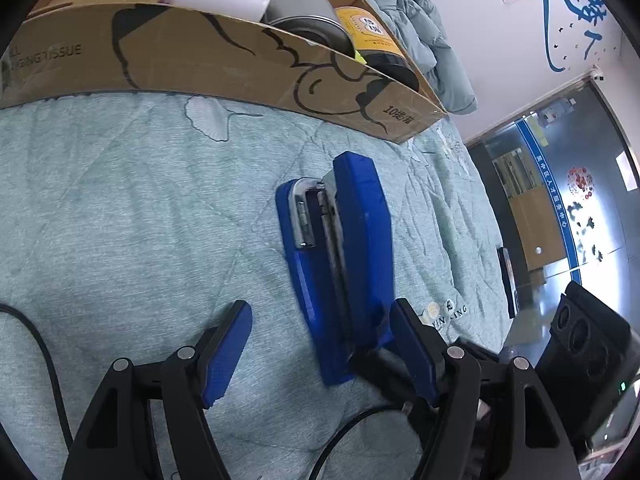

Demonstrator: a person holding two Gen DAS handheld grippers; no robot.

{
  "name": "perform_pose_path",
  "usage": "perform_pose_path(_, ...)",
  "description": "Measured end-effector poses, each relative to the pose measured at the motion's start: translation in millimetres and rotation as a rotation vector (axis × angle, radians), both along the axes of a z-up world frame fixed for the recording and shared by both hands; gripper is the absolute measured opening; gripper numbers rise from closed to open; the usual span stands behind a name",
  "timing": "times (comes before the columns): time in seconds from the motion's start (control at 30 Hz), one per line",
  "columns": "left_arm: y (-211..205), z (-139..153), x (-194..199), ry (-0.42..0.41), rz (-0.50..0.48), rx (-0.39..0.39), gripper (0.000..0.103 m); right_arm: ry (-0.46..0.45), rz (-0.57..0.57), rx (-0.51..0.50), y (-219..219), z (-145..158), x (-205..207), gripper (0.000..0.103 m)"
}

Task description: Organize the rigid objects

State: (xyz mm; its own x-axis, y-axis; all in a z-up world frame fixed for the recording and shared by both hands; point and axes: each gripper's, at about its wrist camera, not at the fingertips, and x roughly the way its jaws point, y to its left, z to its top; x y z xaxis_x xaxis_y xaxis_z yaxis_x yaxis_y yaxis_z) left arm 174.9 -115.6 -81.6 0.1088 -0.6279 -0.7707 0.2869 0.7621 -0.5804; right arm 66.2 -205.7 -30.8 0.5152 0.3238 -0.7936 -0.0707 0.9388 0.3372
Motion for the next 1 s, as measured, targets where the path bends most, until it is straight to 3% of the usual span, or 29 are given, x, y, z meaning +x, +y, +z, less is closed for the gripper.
perform_pose_path(0.13,-3,0,2,0.0,-0.003,-0.006,0.069,-0.027,0.024,-0.021,13,-2,1,0.026)
perform_pose_path(0.2,-2,-1,3,0.002,-0.004,-0.011,0.069,-0.04,0.013,-0.07,19,-1,5,0.036)
perform_pose_path(0.4,9,-1,5,0.008,0.011,-0.014,0.069,-0.055,-0.009,-0.091,27,-4,26,0.047)
perform_pose_path(0.47,15,-1,3,0.009,0.024,-0.009,0.069,-0.071,-0.035,-0.123,30,-6,32,0.047)
perform_pose_path(0.57,19,0,2,0.02,0.023,-0.018,0.069,-0.089,-0.056,-0.159,31,-9,30,0.037)
perform_pose_path(0.67,13,1,-2,0.015,-0.005,-0.021,0.07,-0.074,-0.058,-0.069,20,-9,24,0.033)
perform_pose_path(0.8,0,-1,-5,0.021,-0.022,-0.013,0.07,0.007,-0.054,0.161,-3,-14,15,0.03)
perform_pose_path(0.9,-7,2,-8,-0.01,-0.051,0.059,0.06,0.059,-0.08,0.286,-15,-18,9,0.031)
perform_pose_path(1.0,-5,4,-10,-0.004,-0.057,0.049,0.058,0.078,-0.099,0.352,-21,-23,5,0.031)
